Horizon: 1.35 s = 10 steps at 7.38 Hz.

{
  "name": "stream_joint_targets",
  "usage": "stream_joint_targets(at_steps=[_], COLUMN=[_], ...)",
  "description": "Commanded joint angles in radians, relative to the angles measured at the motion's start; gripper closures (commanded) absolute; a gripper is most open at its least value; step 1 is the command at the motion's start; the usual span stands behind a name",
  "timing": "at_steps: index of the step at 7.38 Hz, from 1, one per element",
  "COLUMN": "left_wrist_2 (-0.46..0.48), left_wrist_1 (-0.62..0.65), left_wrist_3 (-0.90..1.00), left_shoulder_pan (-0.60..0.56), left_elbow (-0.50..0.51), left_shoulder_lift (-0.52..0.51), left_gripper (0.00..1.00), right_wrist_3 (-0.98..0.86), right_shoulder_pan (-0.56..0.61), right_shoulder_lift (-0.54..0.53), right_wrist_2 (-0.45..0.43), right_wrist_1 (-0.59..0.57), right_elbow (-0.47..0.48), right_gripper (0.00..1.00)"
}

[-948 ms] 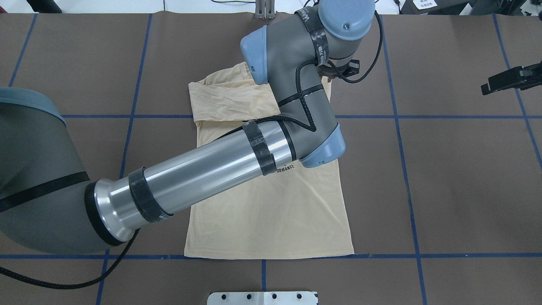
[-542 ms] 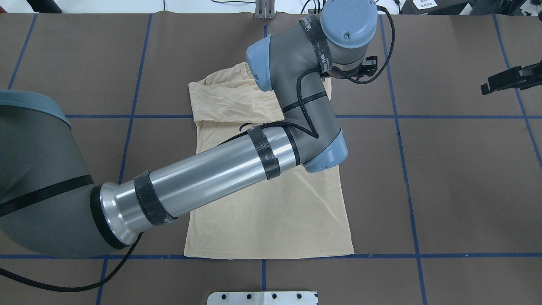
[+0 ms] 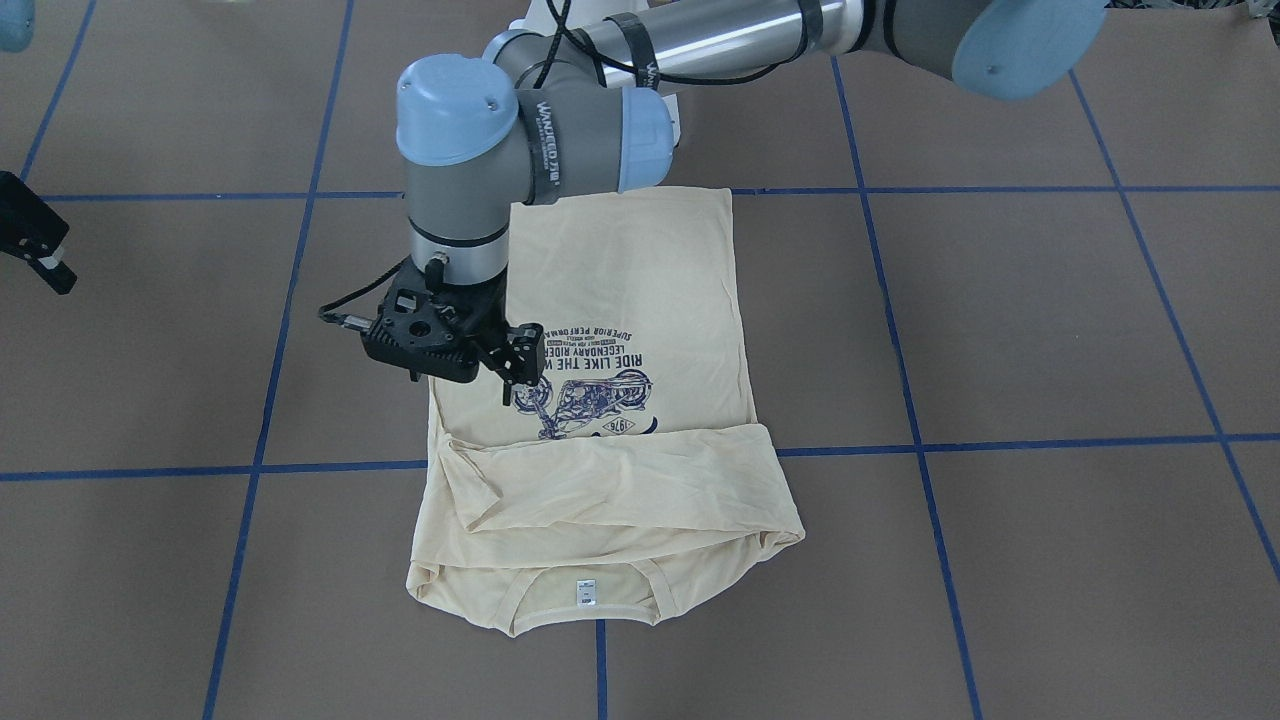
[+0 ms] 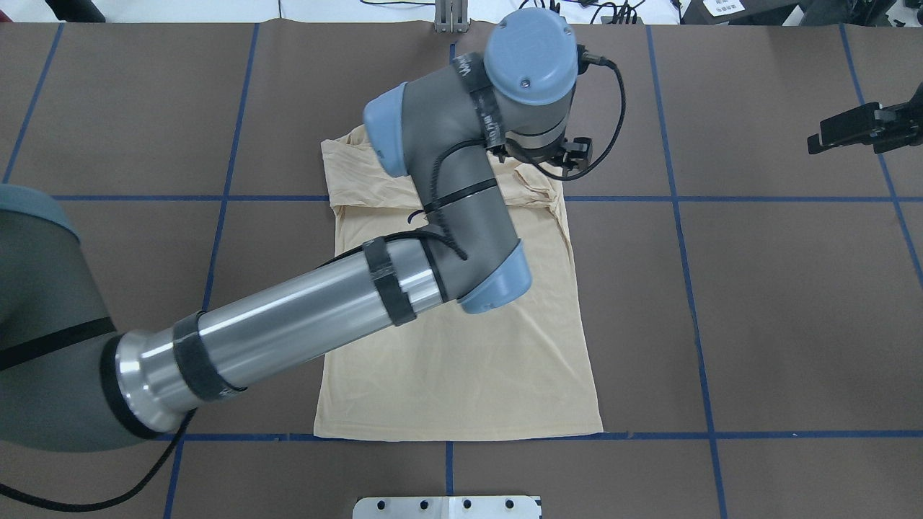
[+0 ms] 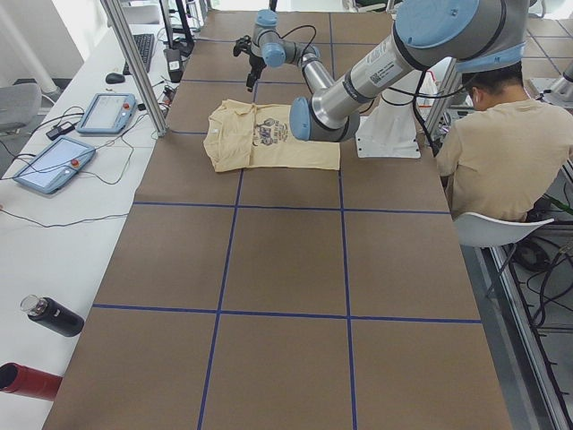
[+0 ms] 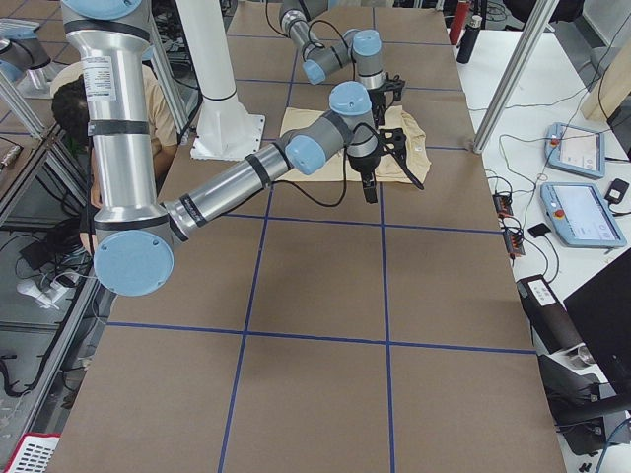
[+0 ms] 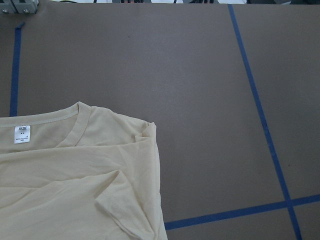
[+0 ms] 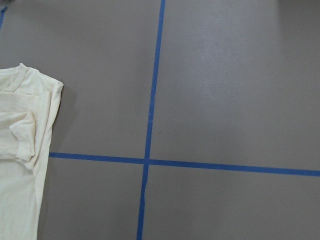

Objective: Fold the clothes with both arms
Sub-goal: 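Release the sleeve with the left gripper while both grippers move to the hem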

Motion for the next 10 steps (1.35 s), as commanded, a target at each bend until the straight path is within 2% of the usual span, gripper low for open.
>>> stream_joint_targets(at_steps=[1,3,4,5,6,7,8,10], left_wrist_2=[-0.097,-0.09,-0.087,-0.035,-0.011,0.017,0.105,0.152], left_wrist_1=[0.007,0.015,0.026,0.029,0.024,0.021,0.014,0.012], left_wrist_3=[0.067,0.069,0.06,0.037,-0.055,-0.168,-0.275,-0.392], left_shoulder_pan=[-0.001,0.001,0.004,0.011,0.023,0.086,0.173,0.284], left_elbow=[-0.376,-0.673,-0.765,-0.844,-0.895,-0.897,-0.898,-0.892], left_shoulder_lift=[0.297,0.585,0.68,0.772,0.846,0.863,0.885,0.912], left_gripper=[0.0,0.0,0.0,0.0,0.0,0.0,0.0,0.0], right_wrist_3=[0.171,0.375,0.467,0.573,0.68,0.761,0.844,0.912], right_shoulder_pan=[-0.125,-0.335,-0.428,-0.555,-0.678,-0.77,-0.849,-0.961], right_shoulder_lift=[-0.001,-0.004,-0.008,-0.014,-0.026,-0.037,-0.053,-0.077], right_wrist_2=[-0.075,-0.249,-0.316,-0.444,-0.57,-0.647,-0.711,-0.817], right_wrist_1=[-0.002,-0.002,-0.002,-0.002,-0.004,-0.004,-0.005,-0.005], right_elbow=[0.072,0.143,0.172,0.194,0.206,0.214,0.217,0.217], right_gripper=[0.01,0.01,0.01,0.01,0.01,0.02,0.02,0.01])
